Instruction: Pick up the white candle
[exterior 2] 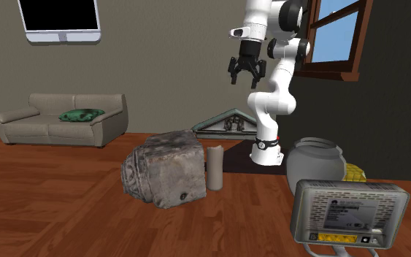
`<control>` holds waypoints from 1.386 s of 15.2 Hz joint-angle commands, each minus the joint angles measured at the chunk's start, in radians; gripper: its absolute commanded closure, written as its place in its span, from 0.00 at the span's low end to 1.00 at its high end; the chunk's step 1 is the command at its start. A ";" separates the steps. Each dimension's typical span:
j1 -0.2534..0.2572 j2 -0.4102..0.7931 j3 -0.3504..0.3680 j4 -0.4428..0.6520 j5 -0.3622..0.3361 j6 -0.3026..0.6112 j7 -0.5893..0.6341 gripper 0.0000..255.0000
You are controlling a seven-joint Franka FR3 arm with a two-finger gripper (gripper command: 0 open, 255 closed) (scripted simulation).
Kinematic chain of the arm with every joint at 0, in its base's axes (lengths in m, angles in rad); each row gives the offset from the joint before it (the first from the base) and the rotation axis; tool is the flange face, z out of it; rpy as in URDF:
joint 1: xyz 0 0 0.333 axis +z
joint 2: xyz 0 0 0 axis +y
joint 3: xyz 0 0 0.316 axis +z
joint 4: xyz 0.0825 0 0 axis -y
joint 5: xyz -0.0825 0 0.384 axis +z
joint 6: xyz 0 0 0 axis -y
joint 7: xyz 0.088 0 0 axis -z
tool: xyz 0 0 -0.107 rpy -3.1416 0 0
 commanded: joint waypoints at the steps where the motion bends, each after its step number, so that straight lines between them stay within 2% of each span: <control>1: 0.000 0.000 0.000 0.000 0.000 0.000 0.000 0.00; 10: -0.050 0.273 -0.056 -0.041 0.030 0.210 0.046 0.00; 19: -0.086 0.598 -0.111 -0.003 0.087 0.392 0.064 0.00; 21: -0.088 0.625 -0.115 -0.006 0.092 0.416 0.063 0.00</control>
